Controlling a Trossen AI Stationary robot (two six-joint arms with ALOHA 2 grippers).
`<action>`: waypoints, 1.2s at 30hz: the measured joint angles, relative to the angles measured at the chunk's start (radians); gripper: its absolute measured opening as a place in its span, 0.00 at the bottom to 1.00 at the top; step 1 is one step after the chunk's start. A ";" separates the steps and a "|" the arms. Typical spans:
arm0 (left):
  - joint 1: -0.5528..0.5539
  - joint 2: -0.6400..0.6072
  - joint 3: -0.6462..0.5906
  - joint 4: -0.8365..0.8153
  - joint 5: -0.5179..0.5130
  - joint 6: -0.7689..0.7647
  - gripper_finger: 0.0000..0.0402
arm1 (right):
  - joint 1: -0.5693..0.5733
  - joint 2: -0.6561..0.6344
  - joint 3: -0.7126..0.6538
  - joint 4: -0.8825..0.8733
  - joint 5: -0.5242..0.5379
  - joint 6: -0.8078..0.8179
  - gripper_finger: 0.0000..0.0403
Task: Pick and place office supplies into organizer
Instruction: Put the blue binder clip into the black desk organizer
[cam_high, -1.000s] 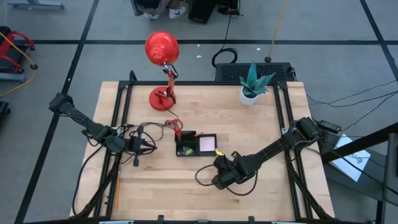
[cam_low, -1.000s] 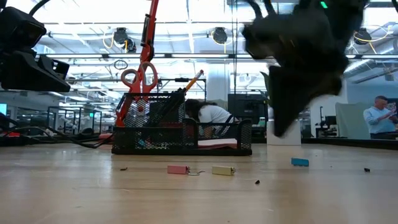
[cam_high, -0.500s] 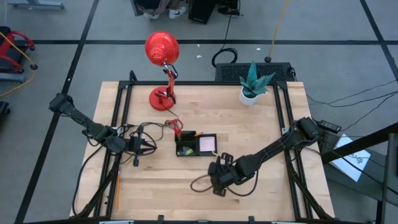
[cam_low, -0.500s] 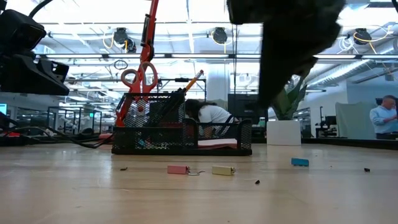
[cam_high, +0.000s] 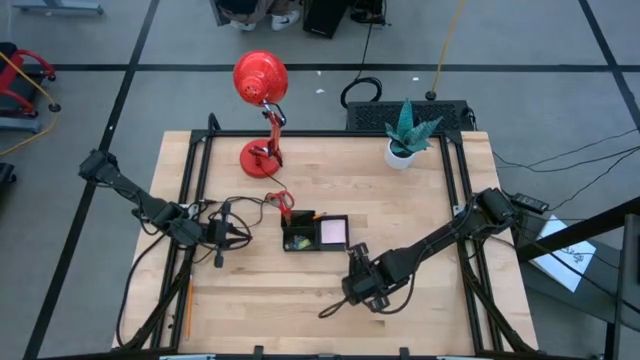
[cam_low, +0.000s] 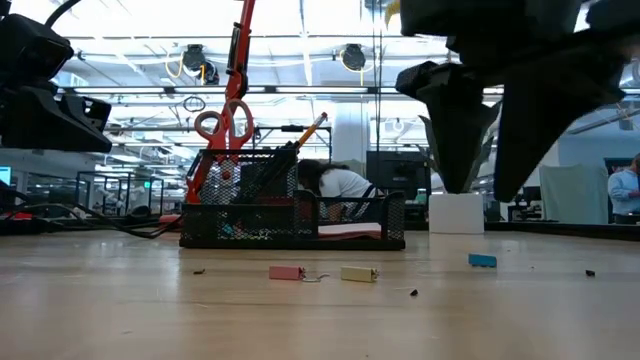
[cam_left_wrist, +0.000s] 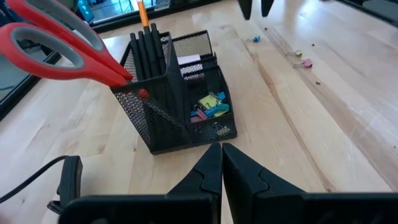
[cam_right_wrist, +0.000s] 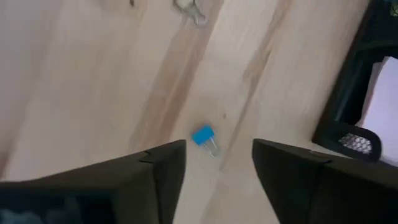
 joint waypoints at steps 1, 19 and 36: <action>0.000 0.000 0.000 0.006 0.000 0.000 0.05 | 0.000 0.000 0.000 -0.006 0.000 -0.028 0.46; 0.000 0.000 0.000 0.030 -0.015 -0.047 0.05 | 0.056 0.002 -0.047 0.098 0.027 -0.294 0.56; 0.000 0.000 0.000 0.091 -0.092 -0.073 0.05 | 0.010 -0.046 -0.265 0.316 0.004 -0.429 0.55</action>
